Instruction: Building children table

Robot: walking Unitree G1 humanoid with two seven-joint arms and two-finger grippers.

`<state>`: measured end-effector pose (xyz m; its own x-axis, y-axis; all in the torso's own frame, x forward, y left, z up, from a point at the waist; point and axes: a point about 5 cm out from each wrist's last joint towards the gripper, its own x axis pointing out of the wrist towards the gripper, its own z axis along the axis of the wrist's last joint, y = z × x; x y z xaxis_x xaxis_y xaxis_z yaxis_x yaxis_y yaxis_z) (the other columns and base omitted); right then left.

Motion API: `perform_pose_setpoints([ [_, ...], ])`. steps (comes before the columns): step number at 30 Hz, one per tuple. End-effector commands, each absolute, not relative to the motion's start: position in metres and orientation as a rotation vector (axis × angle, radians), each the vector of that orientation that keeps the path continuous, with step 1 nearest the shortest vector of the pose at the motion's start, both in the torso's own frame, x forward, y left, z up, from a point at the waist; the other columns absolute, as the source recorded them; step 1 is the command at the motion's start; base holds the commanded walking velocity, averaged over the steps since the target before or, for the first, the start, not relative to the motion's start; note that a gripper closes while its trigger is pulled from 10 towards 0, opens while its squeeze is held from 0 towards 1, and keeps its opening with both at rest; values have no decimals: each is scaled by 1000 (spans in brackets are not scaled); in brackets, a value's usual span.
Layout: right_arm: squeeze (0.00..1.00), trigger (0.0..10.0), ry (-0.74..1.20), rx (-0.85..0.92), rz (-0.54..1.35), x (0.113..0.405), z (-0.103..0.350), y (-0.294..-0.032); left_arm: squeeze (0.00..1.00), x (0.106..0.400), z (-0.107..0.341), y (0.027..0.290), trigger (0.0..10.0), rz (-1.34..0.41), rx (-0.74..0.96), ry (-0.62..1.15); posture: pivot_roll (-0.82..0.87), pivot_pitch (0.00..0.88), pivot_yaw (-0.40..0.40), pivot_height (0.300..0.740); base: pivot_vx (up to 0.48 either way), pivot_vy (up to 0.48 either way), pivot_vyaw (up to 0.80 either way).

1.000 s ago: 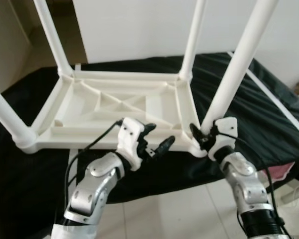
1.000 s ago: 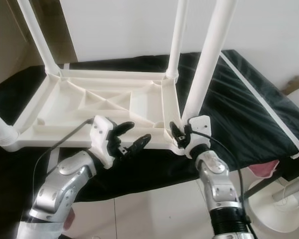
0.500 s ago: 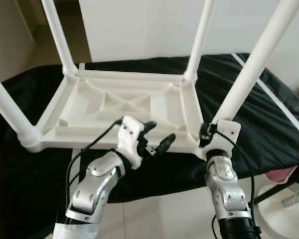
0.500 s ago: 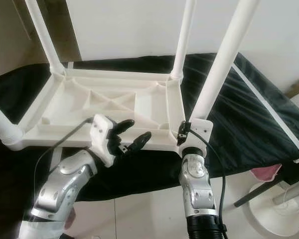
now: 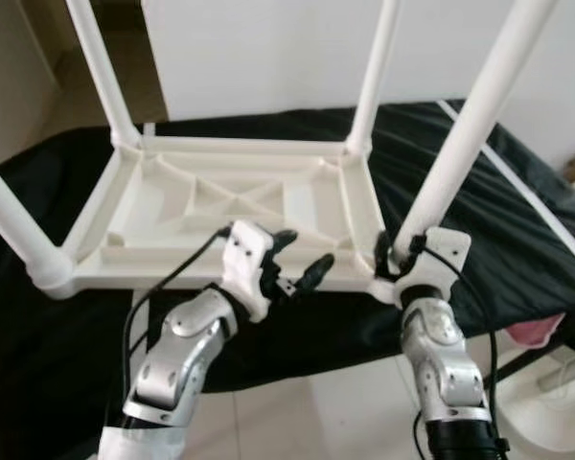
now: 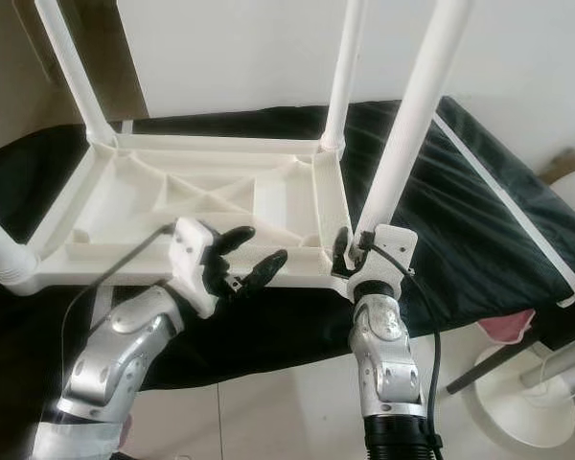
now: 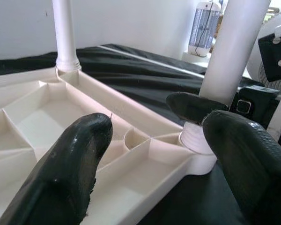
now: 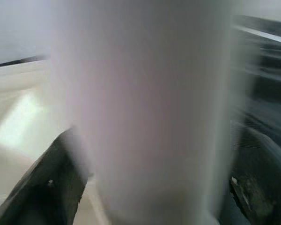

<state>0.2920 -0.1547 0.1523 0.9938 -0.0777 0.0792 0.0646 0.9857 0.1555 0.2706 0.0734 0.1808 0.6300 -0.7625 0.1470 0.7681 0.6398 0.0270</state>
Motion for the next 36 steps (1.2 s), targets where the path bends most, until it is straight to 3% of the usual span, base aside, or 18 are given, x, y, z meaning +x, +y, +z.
perform_pose_setpoints([
  [1,427,10000,-92,158,-38,291,155,-161,0,272,178,73,10000,-854,-31,-141,-9,47,-48,740,0,0,0],
  [2,427,10000,-92,158,-38,291,155,-161,0,272,178,73,10000,-854,-31,-141,-9,47,-48,740,0,0,0],
  [3,0,10000,-101,131,3,292,157,-165,0,272,177,72,10000,-863,-25,-139,-11,48,-50,740,0,0,0],
  [8,0,10000,-112,75,100,294,161,-170,0,270,177,70,10000,-888,-21,-133,-11,46,-55,740,0,0,0],
  [18,0,10000,-98,-150,467,301,161,-182,0,266,179,60,10000,-930,-29,-170,-7,37,-66,740,0,0,0],
  [24,0,10000,-59,-168,561,303,159,-185,0,266,182,60,10000,-944,-66,-178,-4,35,-66,740,0,0,0],
  [25,0,4627,-49,-172,568,304,158,-186,0,266,183,61,10000,-945,-66,-179,-1,35,-65,740,0,0,0],
  [26,0,4627,-49,-172,568,304,158,-186,0,266,183,61,10000,-945,-66,-179,-1,35,-65,740,0,0,0],
  [27,0,0,-45,-172,579,305,157,-187,0,266,183,61,10000,-945,-63,-178,2,36,-65,740,0,0,0],
  [36,0,0,-29,-195,588,306,149,-190,0,262,179,62,10000,-970,-62,-145,11,46,-60,740,0,0,0],
])
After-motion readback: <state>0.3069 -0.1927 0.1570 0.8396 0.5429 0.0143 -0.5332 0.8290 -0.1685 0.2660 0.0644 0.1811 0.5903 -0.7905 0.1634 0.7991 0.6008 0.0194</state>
